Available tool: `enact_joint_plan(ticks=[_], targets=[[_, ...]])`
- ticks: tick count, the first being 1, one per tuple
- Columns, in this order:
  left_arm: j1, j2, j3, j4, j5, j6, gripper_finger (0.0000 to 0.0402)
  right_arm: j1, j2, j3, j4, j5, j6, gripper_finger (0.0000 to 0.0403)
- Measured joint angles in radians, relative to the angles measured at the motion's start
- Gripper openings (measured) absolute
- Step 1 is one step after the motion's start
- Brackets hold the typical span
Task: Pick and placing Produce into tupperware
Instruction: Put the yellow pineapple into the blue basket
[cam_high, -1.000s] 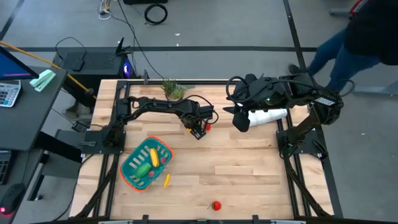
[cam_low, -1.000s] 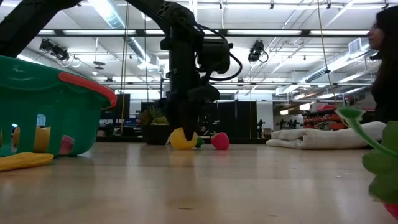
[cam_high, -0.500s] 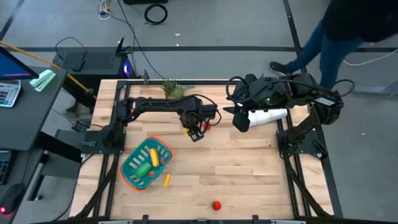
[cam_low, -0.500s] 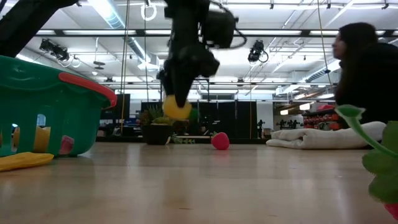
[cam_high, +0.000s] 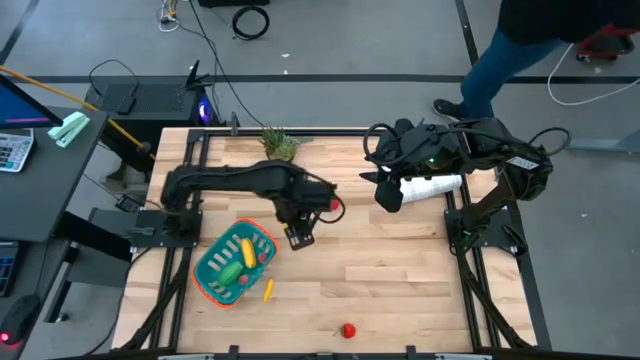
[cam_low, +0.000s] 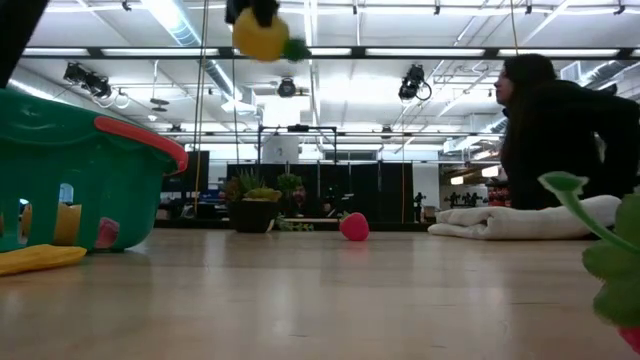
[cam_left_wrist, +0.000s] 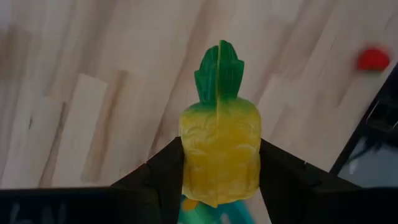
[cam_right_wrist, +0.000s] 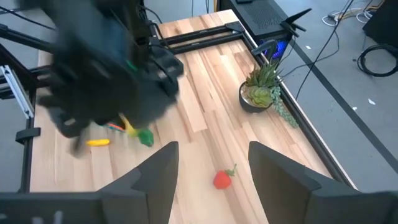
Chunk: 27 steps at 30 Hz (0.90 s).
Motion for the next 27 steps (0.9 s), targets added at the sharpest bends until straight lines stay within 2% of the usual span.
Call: enact_joint_plan(ticks=[5, 16, 20, 23, 27], targets=[[-0.075, -0.139, -0.121, -0.001, -0.066, -0.226, 0.0191, 0.0, 0.0, 0.0, -0.002, 0.0, 0.005, 0.0203], [-0.225, -0.452, -0.682, 0.032, -0.112, -0.775, 0.019, 0.0, 0.0, 0.0, -0.002, 0.0, -0.002, 0.0203], [-0.249, -0.522, -0.872, 0.225, -0.112, -0.824, 0.0195, -0.001, 0.0, 0.0, -0.002, 0.0, -0.002, 0.0203], [-0.252, -0.554, -1.004, 0.442, -0.112, -0.839, 0.0195, -0.001, 0.0, 0.0, -0.002, 0.0, -0.001, 0.0203], [-0.251, -0.556, -1.132, 0.674, -0.112, -0.845, 0.0191, -0.001, 0.0, 0.0, -0.002, 0.0, -0.001, 0.0203]])
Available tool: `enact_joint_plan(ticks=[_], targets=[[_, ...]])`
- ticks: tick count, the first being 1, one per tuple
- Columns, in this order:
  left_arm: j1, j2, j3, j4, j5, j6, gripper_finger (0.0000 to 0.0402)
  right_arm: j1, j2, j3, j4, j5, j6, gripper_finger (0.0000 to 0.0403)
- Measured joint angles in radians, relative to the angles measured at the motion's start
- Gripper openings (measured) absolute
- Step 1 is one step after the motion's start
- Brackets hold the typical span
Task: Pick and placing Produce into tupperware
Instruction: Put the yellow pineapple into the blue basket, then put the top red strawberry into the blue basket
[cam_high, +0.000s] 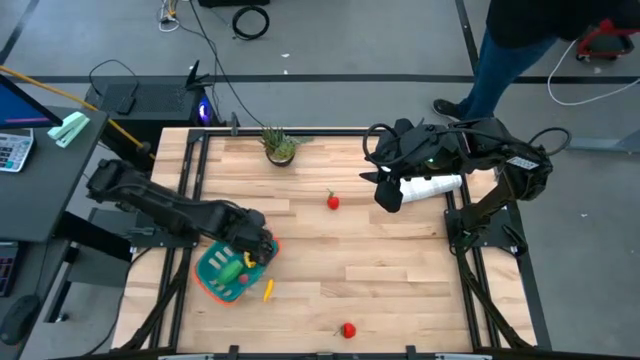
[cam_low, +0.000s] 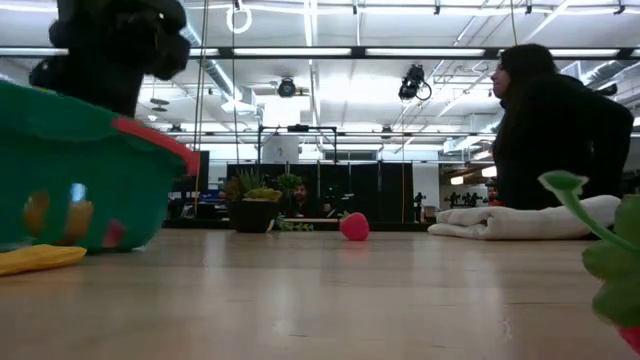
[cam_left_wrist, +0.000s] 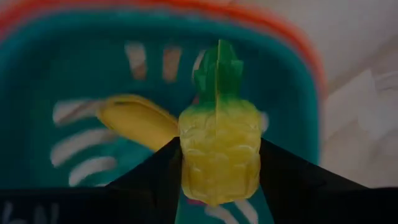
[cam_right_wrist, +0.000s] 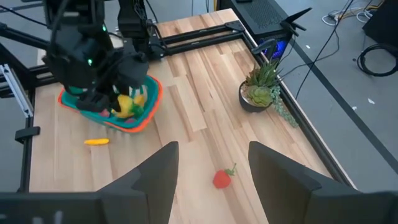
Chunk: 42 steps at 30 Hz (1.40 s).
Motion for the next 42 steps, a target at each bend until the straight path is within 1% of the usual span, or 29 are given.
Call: enact_joint_plan(ticks=[3, 8, 13, 18, 23, 26, 30, 33, 39, 42], targets=[[0.0, 0.008, -0.051, 0.058, 0.002, -0.038, 0.0195, 0.0, 0.0, 0.0, 0.001, 0.0, 0.005, 0.0203], [-0.002, 0.008, -0.1, 0.056, 0.053, -0.046, 0.0205, 0.0, 0.0, 0.0, 0.002, 0.0, 0.008, 0.0203], [-0.002, 0.008, -0.101, 0.073, 0.057, -0.031, 0.0214, 0.0, 0.0, 0.0, 0.003, 0.0, 0.008, 0.0203], [-0.001, 0.008, -0.101, 0.09, 0.057, 0.007, 0.0235, 0.0, 0.0, 0.0, 0.004, 0.0, 0.008, 0.0203], [-0.001, 0.008, -0.101, 0.09, 0.057, -0.008, 0.026, 0.0, 0.0, 0.0, 0.005, 0.0, 0.008, 0.0203], [0.001, 0.008, -0.099, 0.108, 0.058, -0.019, 0.0265, 0.0, 0.0, 0.0, 0.005, 0.0, 0.007, 0.0203], [0.001, 0.008, -0.056, 0.12, 0.065, -0.014, 0.0258, 0.0, 0.0, 0.0, 0.005, 0.0, 0.007, 0.0203], [0.006, 0.008, -0.002, 0.115, 0.065, 0.033, 0.0247, 0.0, 0.0, 0.0, 0.008, 0.0, 0.007, 0.0203], [0.05, 0.008, 0.153, 0.062, 0.065, 0.114, 0.023, 0.0, 0.0, 0.0, 0.008, 0.0, 0.006, 0.0203], [0.076, 0.008, 0.232, 0.06, 0.062, 0.154, 0.0227, 0.001, 0.0, 0.0, 0.008, 0.0, 0.006, 0.0203]])
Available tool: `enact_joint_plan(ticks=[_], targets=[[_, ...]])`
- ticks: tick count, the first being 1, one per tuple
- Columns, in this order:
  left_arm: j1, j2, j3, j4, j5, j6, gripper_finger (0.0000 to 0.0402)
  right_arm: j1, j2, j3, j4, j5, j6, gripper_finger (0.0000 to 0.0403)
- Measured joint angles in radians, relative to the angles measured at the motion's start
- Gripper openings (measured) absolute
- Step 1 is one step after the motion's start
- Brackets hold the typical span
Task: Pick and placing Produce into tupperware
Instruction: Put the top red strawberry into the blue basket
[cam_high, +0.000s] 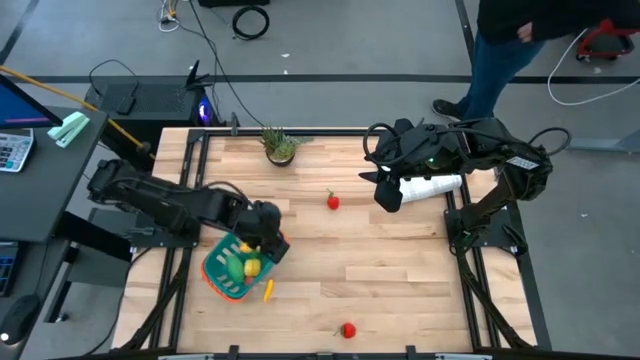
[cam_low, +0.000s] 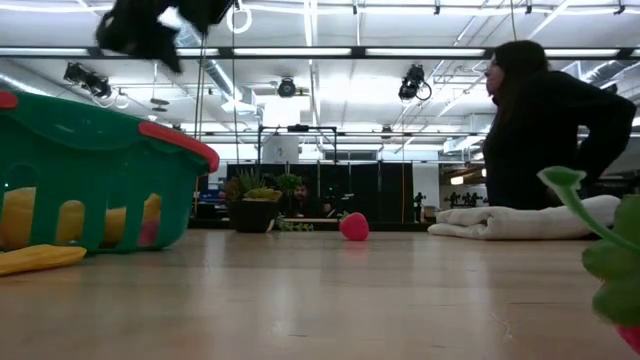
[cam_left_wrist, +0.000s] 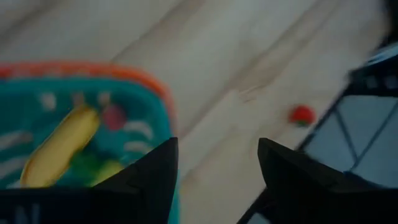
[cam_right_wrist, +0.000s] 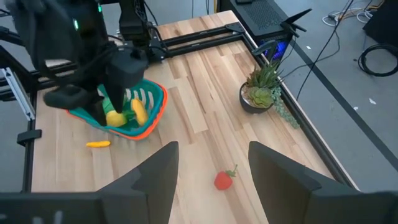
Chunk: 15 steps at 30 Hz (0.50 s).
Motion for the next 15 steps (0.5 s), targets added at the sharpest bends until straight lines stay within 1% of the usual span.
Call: enact_joint_plan(ticks=[2, 4, 7, 10, 13, 15], targets=[[0.021, 0.0, 0.045, 0.003, -0.031, 0.036, 0.0224, 0.0, 0.0, 0.0, 0.0, 0.0, 0.0, 0.0203], [0.046, 0.0, 0.076, 0.013, -0.088, 0.067, 0.0222, 0.0, 0.0, 0.0, 0.0, 0.0, 0.0, 0.0203], [0.1, 0.0, 0.088, 0.042, -0.151, 0.124, 0.022, 0.0, 0.0, 0.0, 0.0, 0.0, 0.0, 0.0203], [0.166, 0.005, 0.088, 0.071, -0.16, 0.184, 0.0222, 0.0, 0.0, 0.0, 0.0, 0.0, 0.007, 0.0203], [0.235, 0.041, 0.087, 0.097, -0.159, 0.244, 0.0227, 0.0, 0.0, 0.0, 0.0, 0.0, 0.024, 0.0203], [0.282, 0.075, 0.087, 0.15, -0.159, 0.265, 0.0231, 0.0, 0.0, 0.0, 0.0, 0.0, 0.027, 0.0203]])
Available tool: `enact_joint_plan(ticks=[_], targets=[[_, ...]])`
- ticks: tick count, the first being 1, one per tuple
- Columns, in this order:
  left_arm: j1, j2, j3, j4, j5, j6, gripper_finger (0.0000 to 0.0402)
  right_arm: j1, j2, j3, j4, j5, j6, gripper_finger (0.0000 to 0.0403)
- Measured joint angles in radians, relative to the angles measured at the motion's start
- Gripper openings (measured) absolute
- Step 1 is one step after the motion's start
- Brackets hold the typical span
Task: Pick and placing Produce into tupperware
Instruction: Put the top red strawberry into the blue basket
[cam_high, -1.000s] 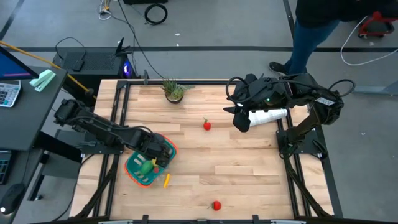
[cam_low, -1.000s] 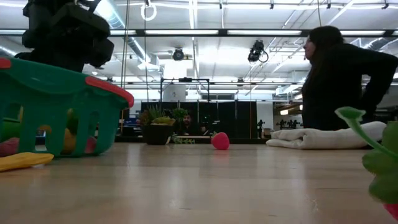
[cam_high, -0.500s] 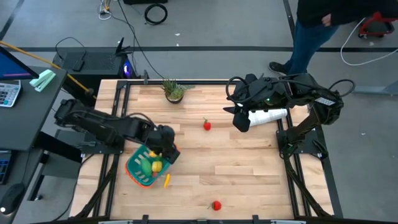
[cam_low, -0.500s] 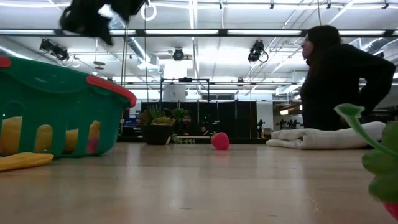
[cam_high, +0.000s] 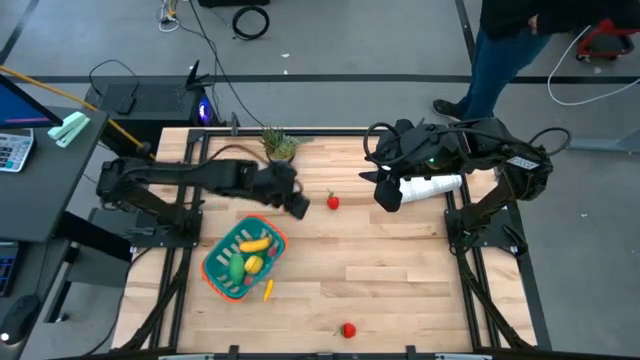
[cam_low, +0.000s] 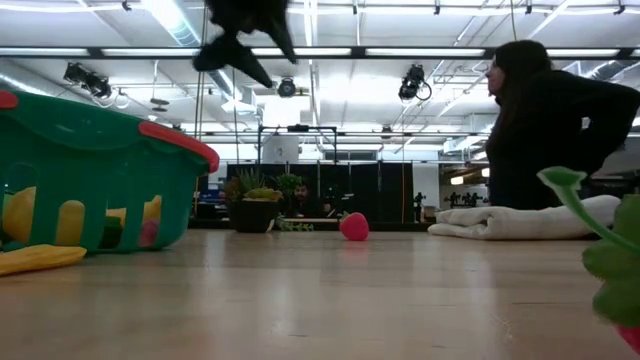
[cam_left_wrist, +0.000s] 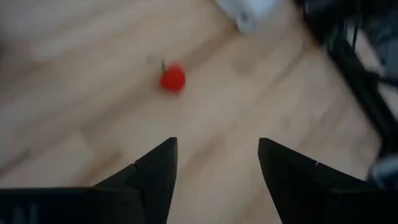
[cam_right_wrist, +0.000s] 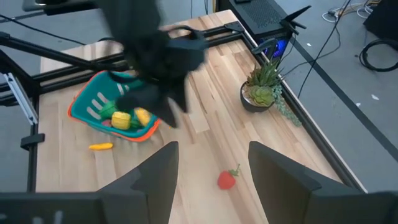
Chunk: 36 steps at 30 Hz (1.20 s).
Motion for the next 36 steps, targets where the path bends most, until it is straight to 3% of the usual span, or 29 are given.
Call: enact_joint_plan(ticks=[8, 18, 26, 36], targets=[[0.103, 0.217, 0.0, 0.221, 0.07, -0.024, 0.0232, 0.0, 0.0, 0.0, -0.001, 0.0, 0.024, 0.0203], [0.158, 0.462, -0.001, 0.317, 0.099, -0.177, 0.023, 0.0, 0.0, 0.0, -0.005, 0.0, 0.019, 0.0203], [0.174, 0.521, 0.001, 0.514, 0.099, -0.178, 0.0231, 0.0, 0.0, 0.0, -0.008, 0.002, -0.008, 0.0203], [0.187, 0.522, 0.001, 0.476, 0.098, -0.177, 0.0219, 0.0, 0.0, 0.0, -0.008, 0.003, -0.027, 0.0203]])
